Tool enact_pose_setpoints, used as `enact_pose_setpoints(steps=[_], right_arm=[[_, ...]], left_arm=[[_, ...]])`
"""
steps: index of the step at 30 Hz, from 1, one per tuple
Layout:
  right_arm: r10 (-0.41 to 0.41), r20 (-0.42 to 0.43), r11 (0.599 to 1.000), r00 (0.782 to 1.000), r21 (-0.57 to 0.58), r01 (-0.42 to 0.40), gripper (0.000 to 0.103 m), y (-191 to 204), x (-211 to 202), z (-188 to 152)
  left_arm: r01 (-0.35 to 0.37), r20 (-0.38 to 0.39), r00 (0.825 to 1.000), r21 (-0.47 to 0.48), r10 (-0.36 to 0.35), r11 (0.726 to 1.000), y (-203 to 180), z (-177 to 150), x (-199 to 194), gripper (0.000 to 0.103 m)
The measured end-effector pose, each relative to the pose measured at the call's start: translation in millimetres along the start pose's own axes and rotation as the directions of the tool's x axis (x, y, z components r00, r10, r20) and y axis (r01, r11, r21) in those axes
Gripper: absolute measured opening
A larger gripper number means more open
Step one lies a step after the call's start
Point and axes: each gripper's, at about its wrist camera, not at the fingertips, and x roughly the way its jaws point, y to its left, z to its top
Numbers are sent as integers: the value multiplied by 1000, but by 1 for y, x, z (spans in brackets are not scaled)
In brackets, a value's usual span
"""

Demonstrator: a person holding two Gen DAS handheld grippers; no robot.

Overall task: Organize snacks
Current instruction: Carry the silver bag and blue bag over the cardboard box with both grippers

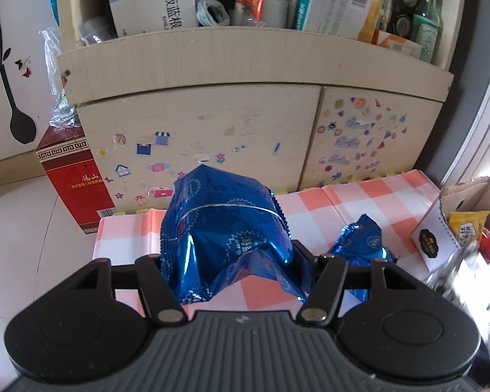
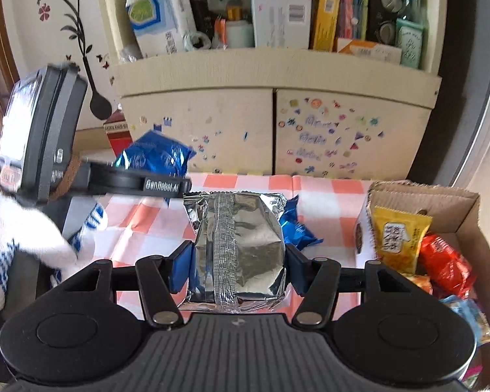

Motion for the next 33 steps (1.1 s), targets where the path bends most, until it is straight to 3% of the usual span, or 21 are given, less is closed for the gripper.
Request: enact_pose_setpoints(steps=[23,33], right_arm=[[-118,152,983,981,157,94,65,-72,-23,27],[-141,187,976,972,194,104,65,-91,-38,24]], left_arm=[[31,38,999,54,-33,998,-28,-6,-17,62],[104,93,989,85,-112,991,-63,-1,-30,62]])
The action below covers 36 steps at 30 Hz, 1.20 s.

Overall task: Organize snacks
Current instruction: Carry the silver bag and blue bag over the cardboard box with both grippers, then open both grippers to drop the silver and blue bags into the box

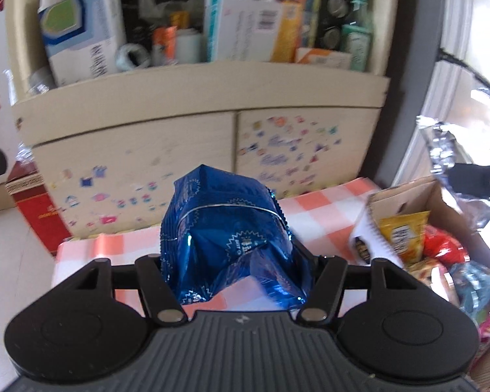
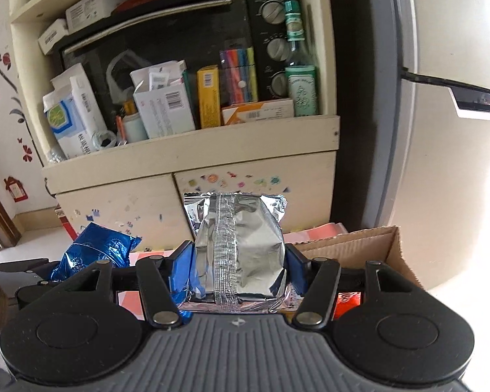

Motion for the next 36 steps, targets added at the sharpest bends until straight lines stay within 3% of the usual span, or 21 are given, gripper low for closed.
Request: enact_pose_setpoints(steps=[7,14,29,33,36], right_arm=[[-46,45,997,998,57,43,65,-31,-13,7],[-110,71,987,991,122,100,65,-64,-28,9],[-224,-21,951,974,213,224,65,-101,-33,-8],[-258,-46,935,965,238,261,70,-107,-29,-10],[-254,-51,933,966,251,258,83,-107,-30,-11]], left_arm=[[107,42,993,46,-109,993,-38,2,-7,62],[232,52,970,109,-239,966,-81,-1,-13,62],[388,-17,920,167,-390,906,-149,-13,5,63],[399,-48,917,164,-396,902,-161,-18,10,73],[394,-59,919,194,-390,898,-168,-19,7,83]])
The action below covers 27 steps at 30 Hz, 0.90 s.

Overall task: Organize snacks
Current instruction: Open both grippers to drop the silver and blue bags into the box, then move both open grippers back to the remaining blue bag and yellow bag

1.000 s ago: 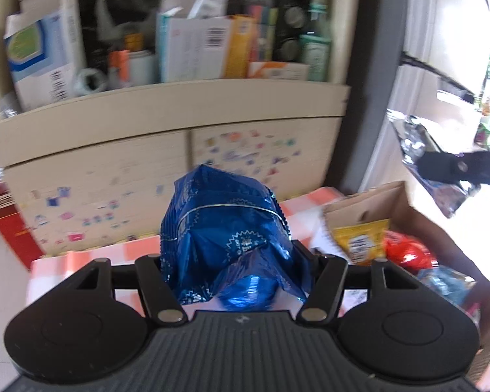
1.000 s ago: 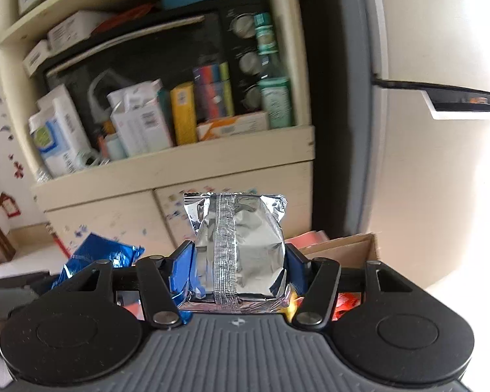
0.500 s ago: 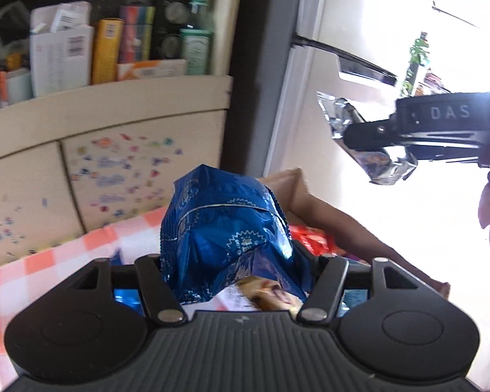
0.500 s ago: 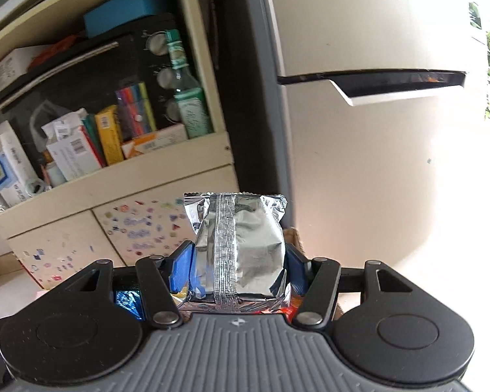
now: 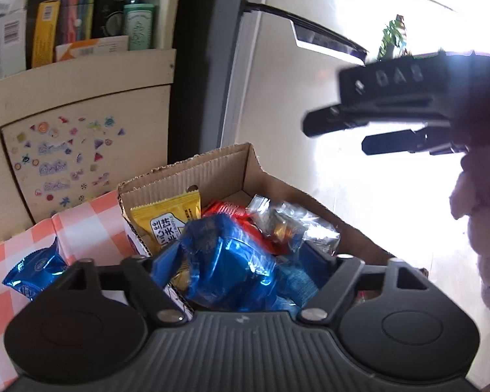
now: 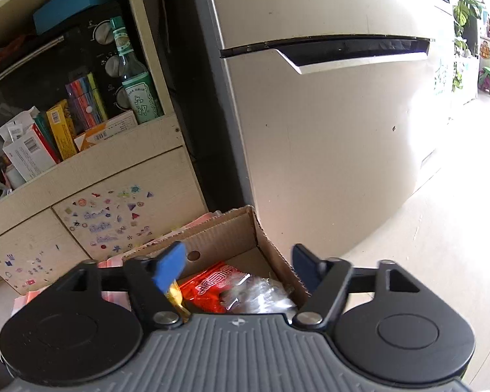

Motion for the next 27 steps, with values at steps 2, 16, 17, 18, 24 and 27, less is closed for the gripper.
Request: enact_pose_setpoints(steps=[2,16,17,18,24,27], right_arm=[[10,3,1000,1000,-3,-10,84,2,0,0],[92,1,994,996,-57,-92,90,25,4,2],[97,0,994,995,-59,-97,90,27,4,2],[102,-1,993,995,-62,-102,90,28,4,1],[154,-6,984,988,-95,-154,90,44,5,-1],[190,-14,975,982,-117,-190,90,55,6,-3]], left_arm=[[-20,7,1000,18,20,1000,-3,1,-3,86],[-89,-6,996,28,89,996,8,-1,-28,89],[-91,-5,996,22,91,996,10,-2,-32,89],[-94,-5,996,16,94,995,12,-3,-35,89],[-139,-18,990,-42,138,989,38,-12,-54,91],[-164,-34,986,-80,161,983,55,-19,-63,91]])
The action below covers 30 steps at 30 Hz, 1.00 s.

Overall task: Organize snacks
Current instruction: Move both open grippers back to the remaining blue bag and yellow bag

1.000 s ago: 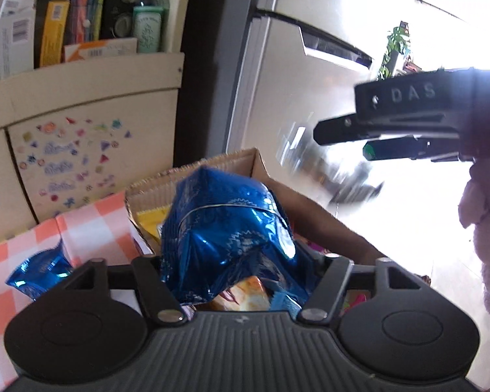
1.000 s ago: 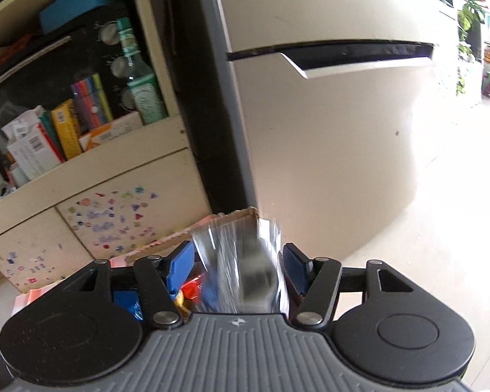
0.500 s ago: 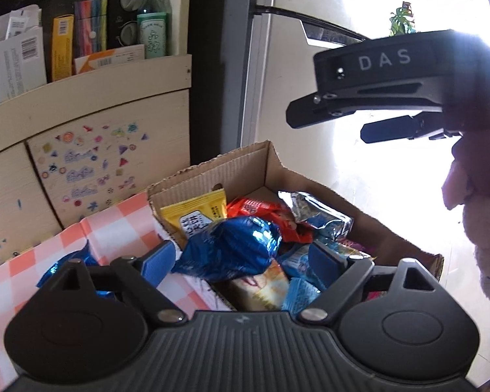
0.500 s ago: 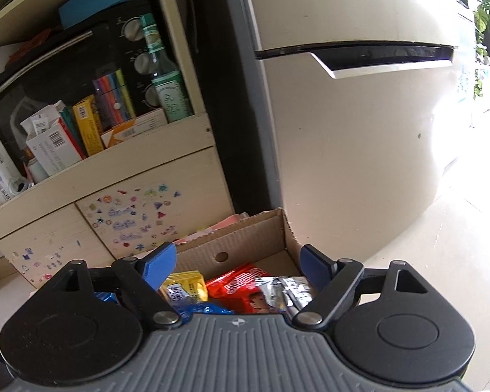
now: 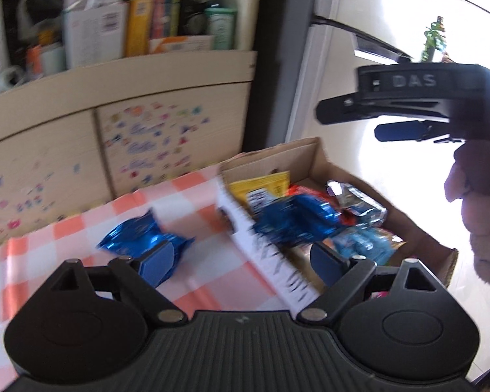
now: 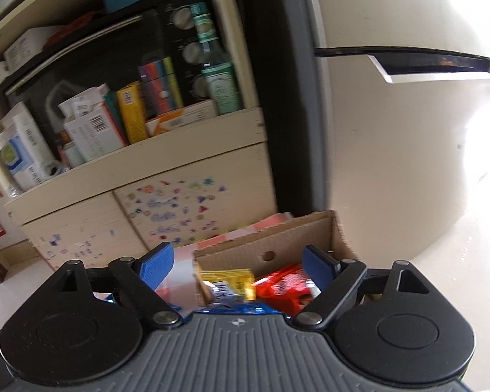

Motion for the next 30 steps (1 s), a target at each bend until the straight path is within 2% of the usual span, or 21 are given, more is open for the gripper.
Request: enact_pose_setpoints(steps=[6,11,19,24,30], right_arm=[[81,-20,994,997,-72,-82,91,30,9,-4],[149,-69,980,986,-124,-157,91,58,22,-12],[205,-170,943,964,-229,-241,92,95,45,-30],[199,-228,929,953,-265,-258,92,107,64,-42],[194,-279,921,940,-278,-273,93,115,87,-49]], left_arm=[[-73,-38,997,-53,71,996,37,-19,-12,91],[-121,-72,991,-90,115,989,63,-36,-20,91],[-130,-182,978,-138,104,982,76,-75,-23,91],[-121,-239,967,-123,89,985,72,-99,-21,91],[-103,-250,963,-7,98,995,66,-115,-15,91]])
